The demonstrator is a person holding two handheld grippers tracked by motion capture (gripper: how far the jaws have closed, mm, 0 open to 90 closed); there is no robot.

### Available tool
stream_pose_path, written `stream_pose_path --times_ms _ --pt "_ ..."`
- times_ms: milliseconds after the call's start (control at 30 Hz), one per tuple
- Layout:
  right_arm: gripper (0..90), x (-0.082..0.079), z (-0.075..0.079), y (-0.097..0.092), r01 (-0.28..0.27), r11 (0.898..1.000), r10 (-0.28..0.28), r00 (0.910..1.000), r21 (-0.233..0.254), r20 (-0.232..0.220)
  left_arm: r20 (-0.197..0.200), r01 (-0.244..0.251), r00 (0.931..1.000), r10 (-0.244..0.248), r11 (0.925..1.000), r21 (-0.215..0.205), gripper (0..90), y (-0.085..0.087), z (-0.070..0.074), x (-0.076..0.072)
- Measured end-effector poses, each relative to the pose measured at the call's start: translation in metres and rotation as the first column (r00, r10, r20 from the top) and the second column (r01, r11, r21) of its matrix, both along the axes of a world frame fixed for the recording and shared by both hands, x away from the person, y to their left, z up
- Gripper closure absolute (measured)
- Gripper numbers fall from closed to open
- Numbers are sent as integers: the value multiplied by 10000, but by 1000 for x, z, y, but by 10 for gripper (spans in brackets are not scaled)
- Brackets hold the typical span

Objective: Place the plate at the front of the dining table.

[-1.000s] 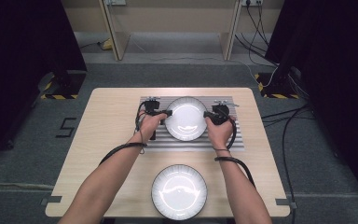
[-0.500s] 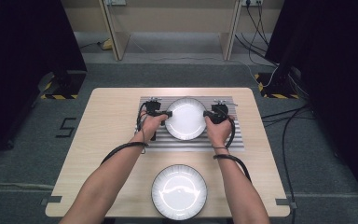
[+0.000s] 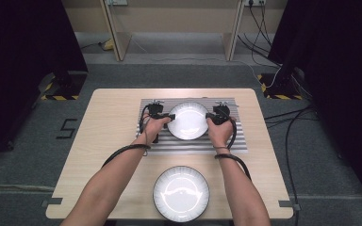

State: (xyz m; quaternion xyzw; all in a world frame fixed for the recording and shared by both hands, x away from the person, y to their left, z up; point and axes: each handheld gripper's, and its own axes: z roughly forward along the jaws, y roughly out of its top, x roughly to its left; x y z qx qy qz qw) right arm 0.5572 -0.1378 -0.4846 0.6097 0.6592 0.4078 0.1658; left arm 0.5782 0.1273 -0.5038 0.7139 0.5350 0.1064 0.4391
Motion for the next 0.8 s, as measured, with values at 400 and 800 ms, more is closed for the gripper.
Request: stream_pose_path --times_ms 400,800 --pt "758 4 -10 -3 42 9994 -60 9987 -342 -513 159 -23 9999 22 10000 23 600 1 1 0" --pt "620 -4 0 -8 35 9984 -38 10000 -569 -54 478 -185 9987 186 9998 -40 500 11 9 -8"
